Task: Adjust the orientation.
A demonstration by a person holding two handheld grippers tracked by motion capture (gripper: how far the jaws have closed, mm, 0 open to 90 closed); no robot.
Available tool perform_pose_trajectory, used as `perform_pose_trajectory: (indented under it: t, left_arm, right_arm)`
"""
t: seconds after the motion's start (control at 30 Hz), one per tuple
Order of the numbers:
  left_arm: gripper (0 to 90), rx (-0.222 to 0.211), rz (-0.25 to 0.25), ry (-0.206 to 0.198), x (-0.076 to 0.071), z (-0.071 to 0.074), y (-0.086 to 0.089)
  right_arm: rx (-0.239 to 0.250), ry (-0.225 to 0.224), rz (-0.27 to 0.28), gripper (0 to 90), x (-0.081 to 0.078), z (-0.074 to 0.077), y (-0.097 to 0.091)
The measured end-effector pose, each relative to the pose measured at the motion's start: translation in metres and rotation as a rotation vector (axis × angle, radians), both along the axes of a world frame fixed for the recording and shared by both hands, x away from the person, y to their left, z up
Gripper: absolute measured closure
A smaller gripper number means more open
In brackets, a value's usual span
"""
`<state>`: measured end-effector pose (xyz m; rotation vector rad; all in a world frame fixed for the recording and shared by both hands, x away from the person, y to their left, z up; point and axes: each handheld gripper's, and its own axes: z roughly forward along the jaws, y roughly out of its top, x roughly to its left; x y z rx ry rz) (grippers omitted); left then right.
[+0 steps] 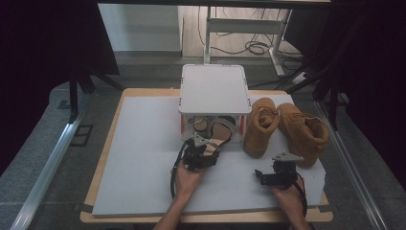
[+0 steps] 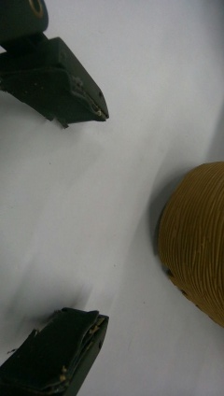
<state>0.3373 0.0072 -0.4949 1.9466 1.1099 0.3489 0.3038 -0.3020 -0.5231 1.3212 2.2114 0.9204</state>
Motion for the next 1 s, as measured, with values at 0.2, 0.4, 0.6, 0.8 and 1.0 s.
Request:
perform_pose_trajectory:
  t: [0.2, 0.4, 0.6, 0.8, 1.0]
  left_arm:
    - [38.5, -0.001, 0.04, 0.011, 0.013, -0.002, -0.008]
    - [38.5, 0.017, 0.067, 0.01, 0.021, -0.006, -0.019]
    - [38.5, 0.015, 0.099, 0.003, 0.029, -0.005, -0.029]
    - [38.5, 0.027, 0.139, 0.0, 0.038, -0.005, -0.037]
    - [38.5, 0.026, 0.169, 0.001, 0.046, -0.007, -0.044]
  right_arm:
    - [0.001, 0.0, 0.0, 3.3, 0.0, 0.0, 0.0]
    - [0.001, 0.0, 0.0, 3.3, 0.0, 0.0, 0.0]
    - [0.002, 0.0, 0.0, 3.3, 0.0, 0.0, 0.0]
    - [0.003, -0.001, 0.001, 3.4, 0.0, 0.0, 0.0]
    - [0.003, 0.0, 0.002, 3.4, 0.0, 0.0, 0.0]
